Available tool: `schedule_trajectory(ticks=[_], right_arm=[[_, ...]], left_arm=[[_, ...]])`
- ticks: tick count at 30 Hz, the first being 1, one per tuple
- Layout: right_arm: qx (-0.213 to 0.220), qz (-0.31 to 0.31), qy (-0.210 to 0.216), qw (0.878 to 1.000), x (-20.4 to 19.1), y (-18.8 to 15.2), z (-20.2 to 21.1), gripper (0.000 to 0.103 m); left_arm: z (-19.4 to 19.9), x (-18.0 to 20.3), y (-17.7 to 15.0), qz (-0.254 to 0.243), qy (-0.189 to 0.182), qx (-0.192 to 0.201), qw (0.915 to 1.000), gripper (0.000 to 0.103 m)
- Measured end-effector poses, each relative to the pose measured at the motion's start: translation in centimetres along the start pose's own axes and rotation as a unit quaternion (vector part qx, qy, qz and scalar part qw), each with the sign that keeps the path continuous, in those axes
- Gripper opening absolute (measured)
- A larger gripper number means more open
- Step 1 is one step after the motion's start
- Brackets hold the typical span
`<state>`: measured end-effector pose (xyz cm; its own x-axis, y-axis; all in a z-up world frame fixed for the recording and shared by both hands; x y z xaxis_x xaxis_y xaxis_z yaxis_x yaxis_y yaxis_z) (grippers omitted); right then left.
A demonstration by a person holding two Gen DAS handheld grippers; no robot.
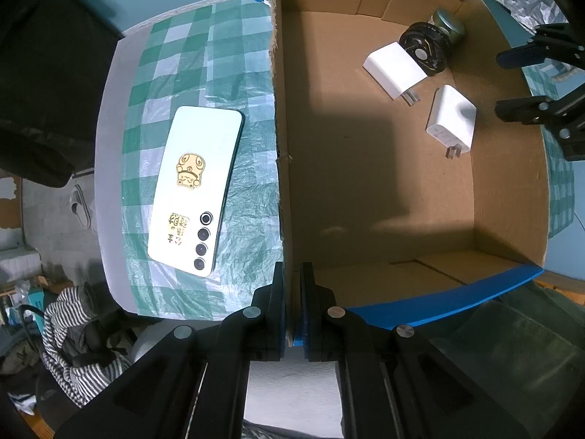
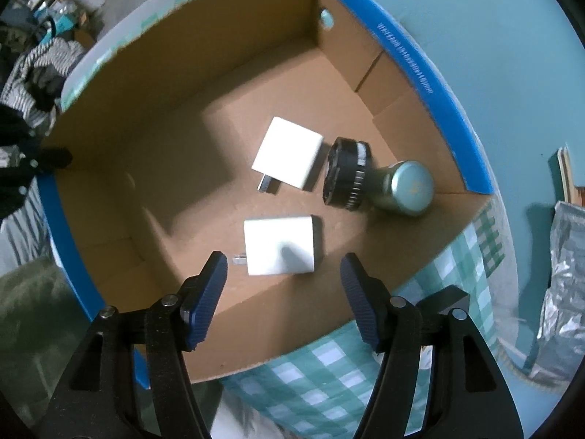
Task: Organize rigid objects
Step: 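Return the right gripper to the items and grasp the grey UGREEN charger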
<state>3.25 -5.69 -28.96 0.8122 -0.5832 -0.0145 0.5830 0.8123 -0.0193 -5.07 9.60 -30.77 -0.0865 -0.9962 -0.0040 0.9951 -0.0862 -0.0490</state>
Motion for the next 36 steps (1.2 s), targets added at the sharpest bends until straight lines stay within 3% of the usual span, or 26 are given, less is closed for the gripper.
schedule_trajectory(ticks=[19, 36], right_arm=[[0.062, -0.093, 0.003, 0.994, 4.1, -2.3, 6.1, 0.066], [0.065, -0.219, 0.023, 0.973, 10.1, -6.9, 5.7, 0.066]], left_arm=[[0.1, 0.0, 0.3, -0.001, 0.003, -0.001, 1.0, 0.006], [0.2, -0.1, 0.1, 0.008, 0.005, -0.001, 1.0, 0.006]])
Point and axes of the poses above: each gripper's, at about its wrist camera, not at the fingertips, and z roughly against the way its jaws point, x to its right, y to its top, the point moved 9 cm from there along -z, roughly the way its jaws point, and after that the axes turned 1 degree about -x, right-handed, at the moved point
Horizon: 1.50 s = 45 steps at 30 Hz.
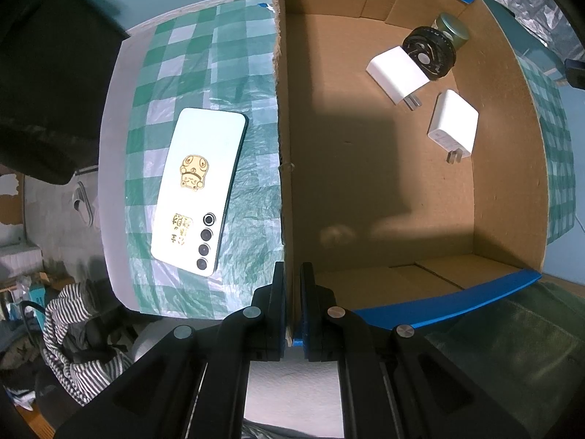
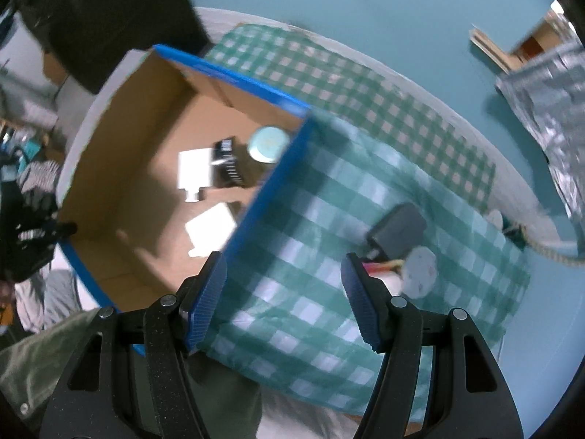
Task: Organize rigid objects
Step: 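Return the right gripper to the items and grasp the grey UGREEN charger, then carry the grey UGREEN charger into the box and release it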
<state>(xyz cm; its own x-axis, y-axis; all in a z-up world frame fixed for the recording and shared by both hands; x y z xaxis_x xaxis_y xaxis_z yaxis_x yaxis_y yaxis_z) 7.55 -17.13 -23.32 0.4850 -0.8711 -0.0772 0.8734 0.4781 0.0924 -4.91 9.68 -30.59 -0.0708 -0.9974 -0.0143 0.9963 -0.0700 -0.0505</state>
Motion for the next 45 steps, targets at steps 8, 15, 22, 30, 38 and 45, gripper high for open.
schedule_trajectory(ticks=[8, 15, 22, 30, 38, 45], right_arm=[[-0.01, -0.104, -0.019, 0.994, 8.0, -0.1, -2.3, 0.066], [-0.02, -0.209, 0.004, 0.978, 14.3, 0.5, -5.1, 0.066], [-0.039, -0.246, 0.019, 0.968, 15.9, 0.7, -7.9, 0.066], [-0.048, -0.257, 0.015, 0.965, 16.0, 1.1, -10.7, 0.066], [-0.06, -0.233, -0.004, 0.971, 15.2, 0.9, -12.6, 0.047], [-0.055, -0.131, -0.015, 0.99, 12.8, 1.6, -12.7, 0.043]], left_arm=[[0.0, -0.1, -0.1, -0.001, 0.001, 0.0, 1.0, 0.006], [0.0, -0.1, -0.3, -0.001, 0.004, -0.001, 1.0, 0.006], [-0.1, -0.1, -0.3, 0.001, 0.005, -0.002, 1.0, 0.006], [-0.2, -0.2, -0.3, 0.007, 0.004, -0.002, 1.0, 0.006], [-0.2, -0.2, -0.3, 0.012, 0.004, -0.003, 0.9999, 0.006], [-0.2, -0.2, -0.3, 0.012, 0.004, -0.003, 0.9999, 0.006]])
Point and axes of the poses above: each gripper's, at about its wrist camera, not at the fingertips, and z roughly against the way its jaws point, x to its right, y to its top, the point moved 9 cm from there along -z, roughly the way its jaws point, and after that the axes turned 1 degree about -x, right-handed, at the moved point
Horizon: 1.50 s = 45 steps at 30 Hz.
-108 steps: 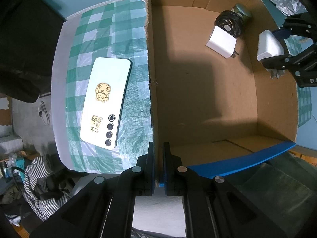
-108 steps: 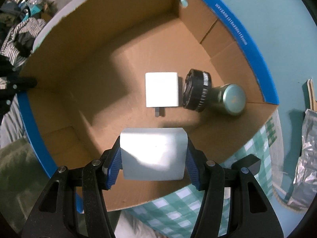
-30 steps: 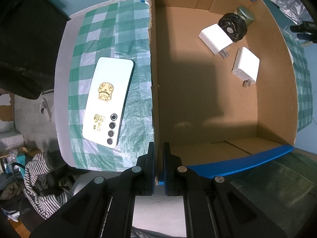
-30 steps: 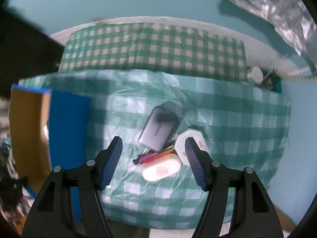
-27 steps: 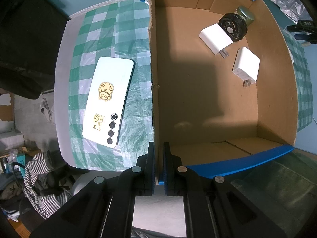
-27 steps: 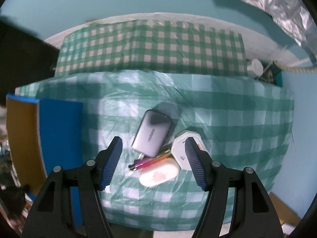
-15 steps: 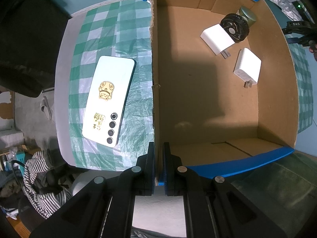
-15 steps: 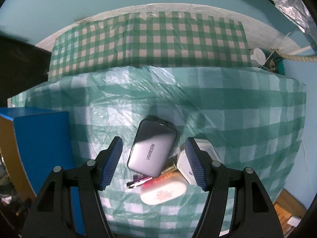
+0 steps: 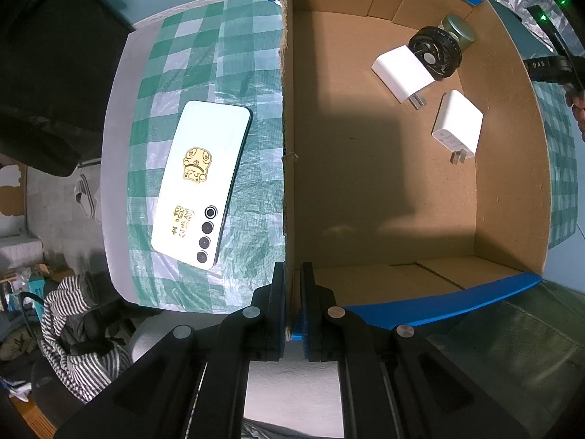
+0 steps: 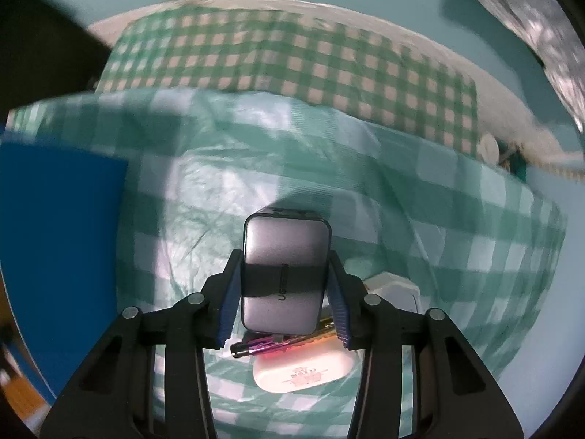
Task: Organize rigid objects
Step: 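Carry the grey UGREEN charger into the box and release it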
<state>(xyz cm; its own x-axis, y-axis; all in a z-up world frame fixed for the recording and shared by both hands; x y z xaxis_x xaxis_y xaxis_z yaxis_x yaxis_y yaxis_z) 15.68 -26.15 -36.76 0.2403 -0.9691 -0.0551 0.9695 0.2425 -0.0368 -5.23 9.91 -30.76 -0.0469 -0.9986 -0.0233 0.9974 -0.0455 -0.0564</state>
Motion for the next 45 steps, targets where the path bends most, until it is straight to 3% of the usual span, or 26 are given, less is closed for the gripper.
schedule_trajectory(ticks=[8, 21, 45], right_arm=[[-0.002, -0.009, -0.001, 1.0, -0.1, -0.5, -1.6, 0.042], [0.012, 0.008, 0.003, 1.0, -2.2, -1.2, -0.2, 0.041], [0.04, 0.078, 0.045, 0.995, -8.9, -4.0, 8.6, 0.041]], left_arm=[[0.0, 0.0, 0.0, -0.001, 0.0, 0.0, 1.0, 0.006], [-0.2, 0.1, 0.0, -0.002, 0.0, 0.0, 1.0, 0.006], [-0.1, 0.1, -0.1, -0.005, -0.001, 0.001, 1.0, 0.006]])
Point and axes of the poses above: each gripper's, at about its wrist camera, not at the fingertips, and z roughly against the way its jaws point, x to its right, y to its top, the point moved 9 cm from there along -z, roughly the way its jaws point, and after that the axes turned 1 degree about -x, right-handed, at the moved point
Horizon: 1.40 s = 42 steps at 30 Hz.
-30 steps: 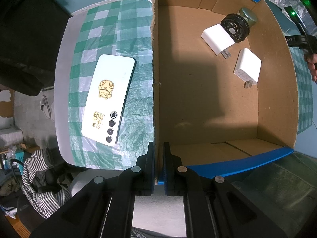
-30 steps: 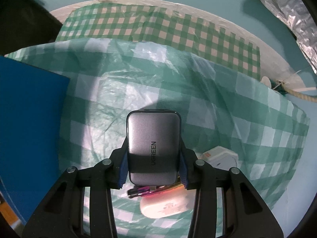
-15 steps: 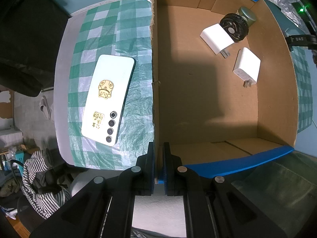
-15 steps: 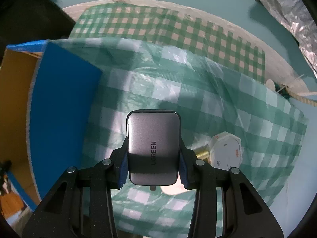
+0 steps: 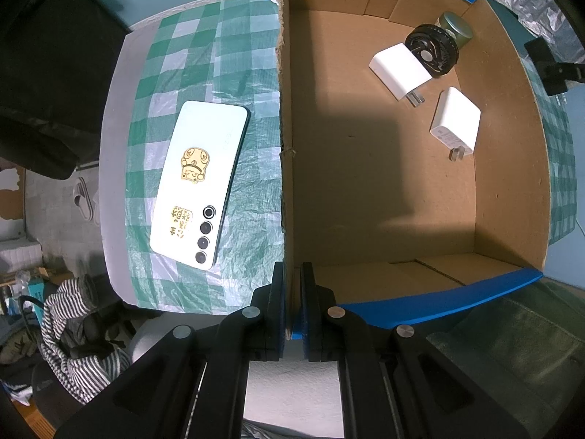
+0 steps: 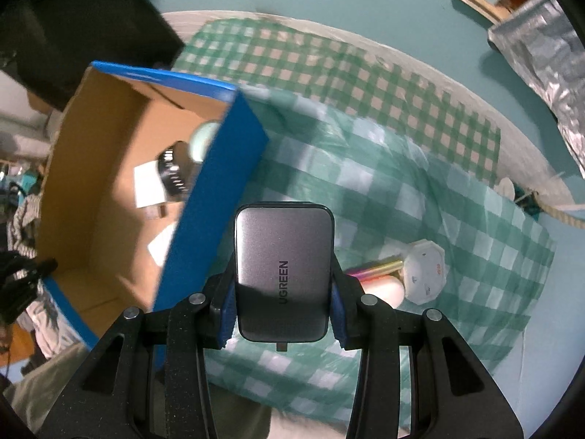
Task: Organize rigid objects
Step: 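Carry the grey UGREEN charger into the box and release it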
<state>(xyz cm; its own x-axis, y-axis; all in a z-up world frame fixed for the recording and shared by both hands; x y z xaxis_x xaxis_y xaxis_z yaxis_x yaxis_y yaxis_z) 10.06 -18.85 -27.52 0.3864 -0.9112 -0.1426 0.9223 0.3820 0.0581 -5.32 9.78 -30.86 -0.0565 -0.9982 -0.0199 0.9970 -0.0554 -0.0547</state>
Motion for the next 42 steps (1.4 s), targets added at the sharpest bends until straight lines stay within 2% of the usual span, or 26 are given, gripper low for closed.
schedule_trajectory(ticks=[10, 20, 32, 42], right_arm=[[0.017, 0.068, 0.014, 0.997, -5.5, 1.3, 2.9, 0.041], [0.015, 0.129, 0.012, 0.992, -10.2, 2.0, 3.4, 0.041], [-0.003, 0.175, 0.006, 0.985, -14.3, 2.1, 0.0, 0.041], [-0.035, 0.189, -0.005, 0.981, -15.3, 1.8, -4.0, 0.041]], left_arm=[[0.0, 0.0, 0.2, -0.002, -0.003, 0.001, 1.0, 0.006], [0.1, 0.0, 0.1, 0.001, -0.007, 0.004, 1.0, 0.006], [0.1, 0.0, 0.1, 0.004, -0.008, 0.005, 0.9999, 0.006], [0.1, -0.1, 0.2, 0.007, -0.009, 0.004, 0.9999, 0.006]])
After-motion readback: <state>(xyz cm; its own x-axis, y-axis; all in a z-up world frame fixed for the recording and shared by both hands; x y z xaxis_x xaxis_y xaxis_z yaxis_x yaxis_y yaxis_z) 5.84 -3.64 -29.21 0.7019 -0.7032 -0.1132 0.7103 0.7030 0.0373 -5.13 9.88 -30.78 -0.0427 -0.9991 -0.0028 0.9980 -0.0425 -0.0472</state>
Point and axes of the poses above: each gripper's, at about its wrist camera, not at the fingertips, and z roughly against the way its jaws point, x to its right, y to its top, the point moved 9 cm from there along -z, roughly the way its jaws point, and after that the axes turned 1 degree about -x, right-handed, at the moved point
